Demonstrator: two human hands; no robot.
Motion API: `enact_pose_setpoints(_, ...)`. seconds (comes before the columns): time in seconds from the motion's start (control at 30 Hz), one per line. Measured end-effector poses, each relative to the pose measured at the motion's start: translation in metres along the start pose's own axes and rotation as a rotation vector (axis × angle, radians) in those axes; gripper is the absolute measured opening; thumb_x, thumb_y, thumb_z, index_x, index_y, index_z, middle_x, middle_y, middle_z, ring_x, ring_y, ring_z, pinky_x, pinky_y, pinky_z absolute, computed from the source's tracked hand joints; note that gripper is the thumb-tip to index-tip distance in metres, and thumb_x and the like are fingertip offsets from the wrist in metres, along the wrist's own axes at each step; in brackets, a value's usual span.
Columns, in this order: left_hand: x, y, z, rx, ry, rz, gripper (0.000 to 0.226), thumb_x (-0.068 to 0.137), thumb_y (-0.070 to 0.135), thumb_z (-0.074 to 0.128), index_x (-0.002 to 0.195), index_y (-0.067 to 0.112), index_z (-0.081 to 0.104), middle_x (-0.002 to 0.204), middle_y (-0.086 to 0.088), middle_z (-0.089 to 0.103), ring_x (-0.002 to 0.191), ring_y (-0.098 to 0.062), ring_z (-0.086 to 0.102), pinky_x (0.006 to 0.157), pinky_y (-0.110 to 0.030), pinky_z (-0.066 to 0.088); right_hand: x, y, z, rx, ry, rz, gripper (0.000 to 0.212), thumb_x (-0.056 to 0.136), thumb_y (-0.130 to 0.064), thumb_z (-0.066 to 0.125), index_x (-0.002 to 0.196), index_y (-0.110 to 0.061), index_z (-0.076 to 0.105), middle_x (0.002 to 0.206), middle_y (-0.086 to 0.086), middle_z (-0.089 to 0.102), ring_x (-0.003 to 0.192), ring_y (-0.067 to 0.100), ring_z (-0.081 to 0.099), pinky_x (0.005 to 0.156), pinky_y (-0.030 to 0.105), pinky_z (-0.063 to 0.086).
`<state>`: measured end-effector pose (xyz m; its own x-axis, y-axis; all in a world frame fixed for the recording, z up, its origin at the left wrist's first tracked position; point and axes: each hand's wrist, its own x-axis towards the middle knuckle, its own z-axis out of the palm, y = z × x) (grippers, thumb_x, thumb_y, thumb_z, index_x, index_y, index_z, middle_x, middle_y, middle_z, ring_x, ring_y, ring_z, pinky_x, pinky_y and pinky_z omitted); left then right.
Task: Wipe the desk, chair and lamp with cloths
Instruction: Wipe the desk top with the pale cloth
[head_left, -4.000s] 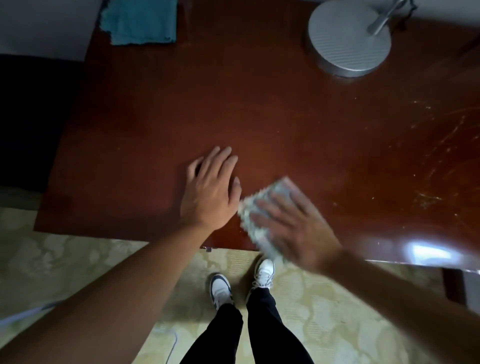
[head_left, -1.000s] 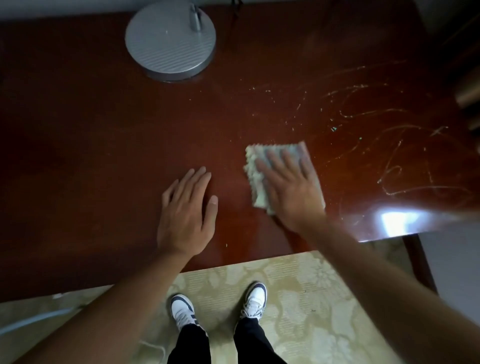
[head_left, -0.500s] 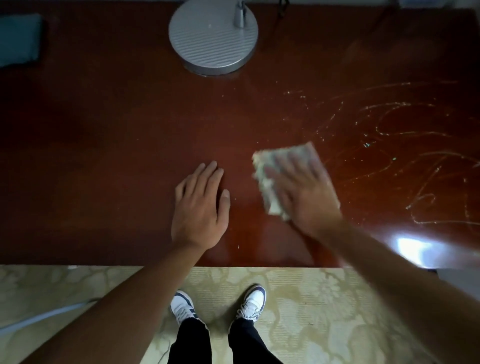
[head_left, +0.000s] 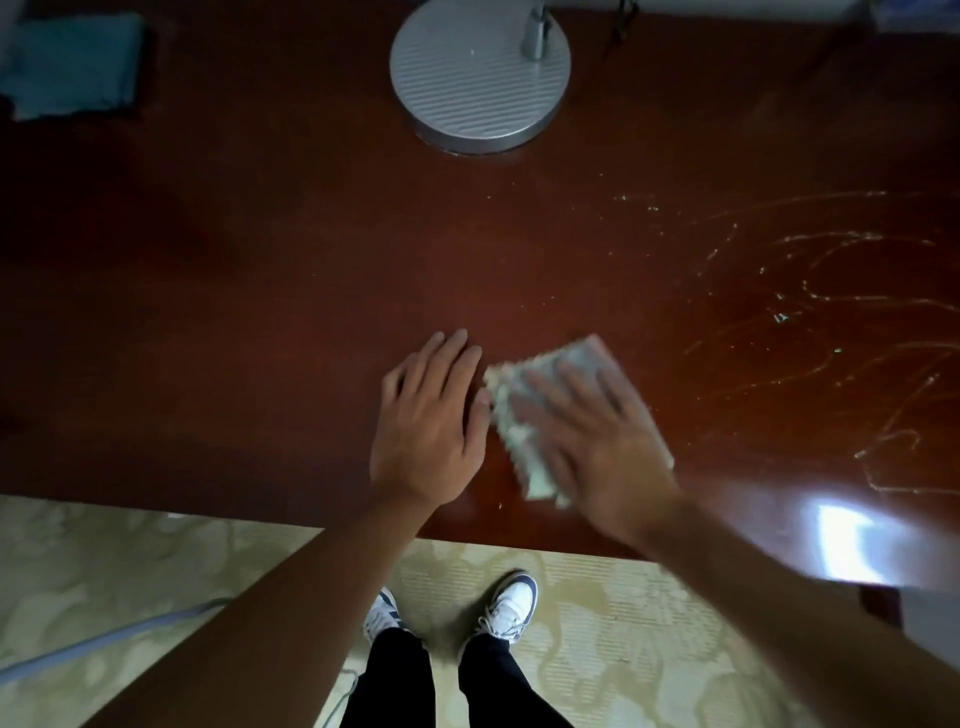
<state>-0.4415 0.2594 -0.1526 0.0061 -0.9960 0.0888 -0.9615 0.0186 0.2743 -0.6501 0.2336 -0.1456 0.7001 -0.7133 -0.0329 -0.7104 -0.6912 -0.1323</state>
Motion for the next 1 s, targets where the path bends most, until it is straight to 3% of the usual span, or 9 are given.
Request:
enact_pose_setpoints(0.13, 0.000, 0.000, -0.001, -0.002, -0.027, -0.014, 0.047, 0.101, 0.035, 0.035, 0.138, 0.013, 0.053, 0.149, -0.004, 0.048, 0.143, -0.020, 0.037, 0.110, -0.043, 0.034, 0.095, 0.088, -0.020, -0.102, -0.006, 0.226, 0.049, 0.107, -0.039, 0.024, 0.151, -0.024, 0.039, 0.156, 0.005, 0.041, 0.148, 0.032, 0.029, 0.122, 0.056, 0.008)
enact_pose_setpoints(0.23, 0.001, 0.000, 0.000, -0.005, -0.033, -0.015, 0.048, 0.101, 0.036, 0.035, 0.139, 0.012, 0.052, 0.150, -0.003, 0.047, 0.143, -0.020, 0.036, 0.110, -0.043, 0.034, 0.128, 0.089, -0.022, -0.075, 0.003, 0.278, 0.049, 0.107, -0.041, 0.022, 0.152, -0.028, 0.036, 0.158, 0.000, 0.037, 0.150, 0.028, 0.025, 0.123, 0.052, 0.002)
enact_pose_setpoints(0.43, 0.000, -0.001, 0.001, -0.012, -0.014, -0.001, 0.048, 0.101, 0.036, 0.036, 0.139, 0.012, 0.052, 0.150, -0.004, 0.048, 0.143, -0.020, 0.037, 0.111, -0.042, 0.033, 0.011, -0.020, 0.003, 0.078, 0.019, 0.099, 0.046, 0.105, -0.035, 0.036, 0.151, -0.028, 0.041, 0.158, -0.003, 0.037, 0.151, 0.024, 0.024, 0.120, 0.055, 0.019)
enact_pose_setpoints(0.57, 0.000, -0.001, 0.000, -0.010, -0.011, -0.003, 0.048, 0.101, 0.036, 0.036, 0.138, 0.012, 0.054, 0.149, -0.005, 0.049, 0.142, -0.021, 0.039, 0.110, -0.042, 0.033, 0.008, 0.014, -0.003, 0.023, -0.001, 0.033, 0.048, 0.103, -0.031, 0.042, 0.151, -0.023, 0.041, 0.158, 0.001, 0.037, 0.150, 0.026, 0.025, 0.120, 0.059, 0.018)
enact_pose_setpoints(0.63, 0.001, -0.001, 0.000, 0.003, -0.020, -0.005, 0.048, 0.100, 0.036, 0.035, 0.137, 0.012, 0.053, 0.148, -0.004, 0.049, 0.142, -0.021, 0.038, 0.109, -0.042, 0.033, 0.048, 0.060, -0.013, -0.050, 0.017, 0.180, 0.050, 0.105, -0.033, 0.034, 0.153, -0.019, 0.036, 0.159, 0.008, 0.035, 0.149, 0.031, 0.026, 0.121, 0.060, 0.012)
enact_pose_setpoints(0.7, 0.001, -0.001, 0.000, 0.015, -0.034, -0.003, 0.048, 0.100, 0.037, 0.034, 0.138, 0.013, 0.052, 0.149, -0.004, 0.048, 0.142, -0.020, 0.037, 0.109, -0.042, 0.032, 0.091, 0.101, -0.022, -0.040, -0.003, 0.365, 0.055, 0.106, -0.042, 0.019, 0.157, -0.023, 0.025, 0.163, 0.008, 0.025, 0.152, 0.029, 0.017, 0.124, 0.051, 0.001)
enact_pose_setpoints(0.77, 0.000, -0.002, 0.000, 0.021, -0.032, 0.002, 0.048, 0.101, 0.037, 0.033, 0.138, 0.013, 0.051, 0.150, -0.004, 0.047, 0.142, -0.020, 0.036, 0.110, -0.042, 0.031, 0.124, 0.113, -0.024, 0.021, -0.003, 0.483, 0.055, 0.106, -0.045, 0.017, 0.158, -0.028, 0.019, 0.166, 0.005, 0.015, 0.154, 0.026, 0.008, 0.124, 0.046, -0.003)
enact_pose_setpoints(0.83, 0.001, -0.002, 0.000, 0.023, -0.031, 0.006, 0.048, 0.101, 0.037, 0.034, 0.138, 0.012, 0.052, 0.149, -0.004, 0.048, 0.142, -0.021, 0.037, 0.110, -0.042, 0.031, 0.140, 0.098, -0.021, 0.054, 0.037, 0.542, 0.054, 0.106, -0.044, 0.019, 0.158, -0.028, 0.021, 0.166, 0.004, 0.017, 0.153, 0.027, 0.008, 0.124, 0.047, -0.001)
enact_pose_setpoints(1.0, 0.002, 0.000, -0.002, 0.032, -0.025, 0.015, 0.048, 0.099, 0.035, 0.037, 0.136, 0.010, 0.055, 0.148, -0.007, 0.049, 0.140, -0.025, 0.041, 0.109, -0.044, 0.032, 0.078, 0.027, -0.012, 0.122, 0.042, 0.315, 0.048, 0.107, -0.037, 0.028, 0.153, -0.026, 0.036, 0.160, -0.001, 0.032, 0.152, 0.024, 0.019, 0.125, 0.047, 0.009)
